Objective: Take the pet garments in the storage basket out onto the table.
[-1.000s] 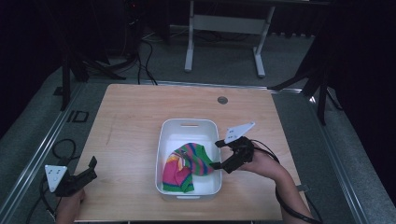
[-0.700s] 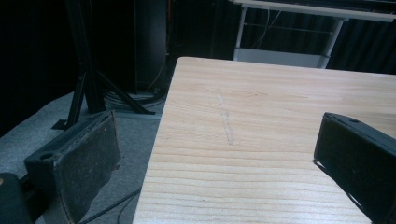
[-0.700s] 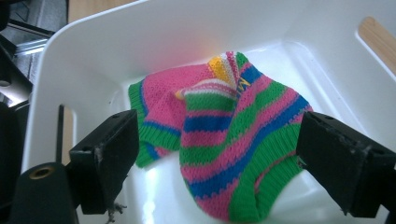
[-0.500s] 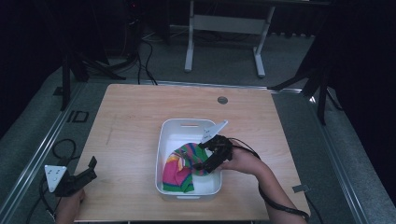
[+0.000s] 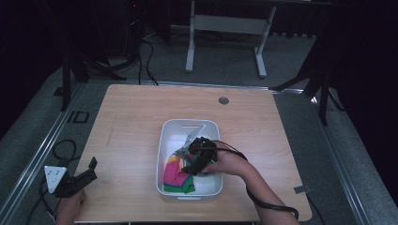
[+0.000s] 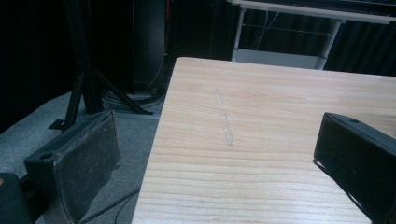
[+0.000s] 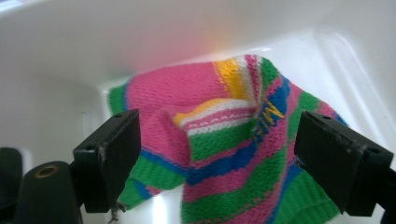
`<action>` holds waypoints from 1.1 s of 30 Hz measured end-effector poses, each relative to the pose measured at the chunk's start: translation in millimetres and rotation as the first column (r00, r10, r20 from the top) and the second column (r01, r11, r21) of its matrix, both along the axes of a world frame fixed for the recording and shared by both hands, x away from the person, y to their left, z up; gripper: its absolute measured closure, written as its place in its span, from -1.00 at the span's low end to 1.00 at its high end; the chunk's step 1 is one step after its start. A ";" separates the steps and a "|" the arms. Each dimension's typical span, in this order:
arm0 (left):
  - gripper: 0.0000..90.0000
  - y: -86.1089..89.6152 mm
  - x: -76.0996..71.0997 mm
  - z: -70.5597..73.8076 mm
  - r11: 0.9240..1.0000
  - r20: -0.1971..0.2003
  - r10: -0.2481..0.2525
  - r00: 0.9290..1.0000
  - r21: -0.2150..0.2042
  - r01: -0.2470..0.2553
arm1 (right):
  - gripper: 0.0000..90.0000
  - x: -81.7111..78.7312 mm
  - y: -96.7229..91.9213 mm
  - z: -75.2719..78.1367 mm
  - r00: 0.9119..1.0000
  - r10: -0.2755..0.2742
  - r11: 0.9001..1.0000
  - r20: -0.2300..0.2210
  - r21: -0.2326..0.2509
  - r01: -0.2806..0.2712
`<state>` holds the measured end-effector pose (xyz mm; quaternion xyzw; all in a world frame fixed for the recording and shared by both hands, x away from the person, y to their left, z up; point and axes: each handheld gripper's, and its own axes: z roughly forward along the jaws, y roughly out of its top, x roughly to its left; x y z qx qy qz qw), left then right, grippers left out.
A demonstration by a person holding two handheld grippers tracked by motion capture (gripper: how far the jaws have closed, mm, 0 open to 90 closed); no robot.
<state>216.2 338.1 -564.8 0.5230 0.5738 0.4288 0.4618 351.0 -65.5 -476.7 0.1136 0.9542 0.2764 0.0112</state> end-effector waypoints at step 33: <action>-0.98 0.2 0.0 0.0 1.000 0.001 0.003 1.000 -0.008 -0.003 | 0.58 -2.5 22.1 2.4 0.989 -0.104 0.987 0.107 -0.110 0.116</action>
